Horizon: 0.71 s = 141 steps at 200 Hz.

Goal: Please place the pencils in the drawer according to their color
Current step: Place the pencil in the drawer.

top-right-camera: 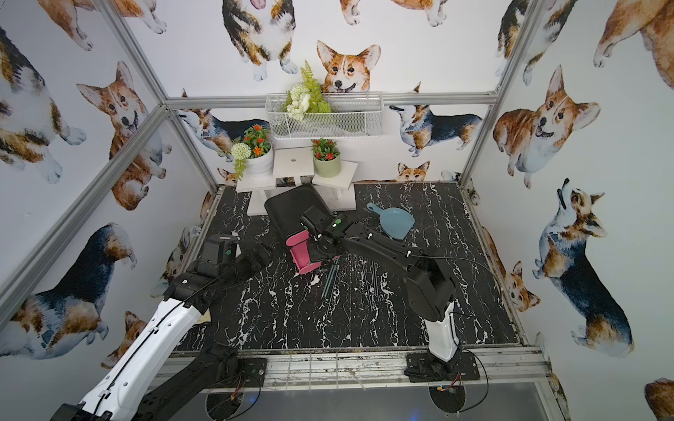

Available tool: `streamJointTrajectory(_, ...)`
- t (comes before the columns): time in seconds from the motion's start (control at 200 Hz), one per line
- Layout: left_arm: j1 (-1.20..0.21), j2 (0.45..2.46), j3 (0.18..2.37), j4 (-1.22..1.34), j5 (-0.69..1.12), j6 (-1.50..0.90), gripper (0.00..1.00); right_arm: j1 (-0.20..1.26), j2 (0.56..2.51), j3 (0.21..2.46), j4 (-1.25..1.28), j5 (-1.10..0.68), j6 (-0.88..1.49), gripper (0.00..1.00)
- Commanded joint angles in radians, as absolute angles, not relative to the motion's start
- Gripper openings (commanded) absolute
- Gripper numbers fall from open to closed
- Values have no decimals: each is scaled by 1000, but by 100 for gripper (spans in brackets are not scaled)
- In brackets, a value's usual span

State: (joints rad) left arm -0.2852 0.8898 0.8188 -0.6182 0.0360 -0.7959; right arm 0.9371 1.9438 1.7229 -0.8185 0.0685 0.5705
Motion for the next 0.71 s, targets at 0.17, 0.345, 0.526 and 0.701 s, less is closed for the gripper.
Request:
streamJointTrajectory(0.17, -283, 881, 815, -603, 25, -784, 96, 971, 2000, 1773, -831, 139, 529, 7)
streamJointTrajectory(0.345, -283, 863, 811, -604, 8, -782, 96, 980, 2019, 1782, -800, 129, 538, 8)
streamJointTrajectory(0.526, -282, 843, 813, -612, -11, -774, 96, 985, 2043, 1804, -791, 125, 545, 9)
streamJointTrajectory(0.701, -282, 836, 816, -620, -20, -769, 100, 986, 2047, 1813, -770, 118, 553, 11)
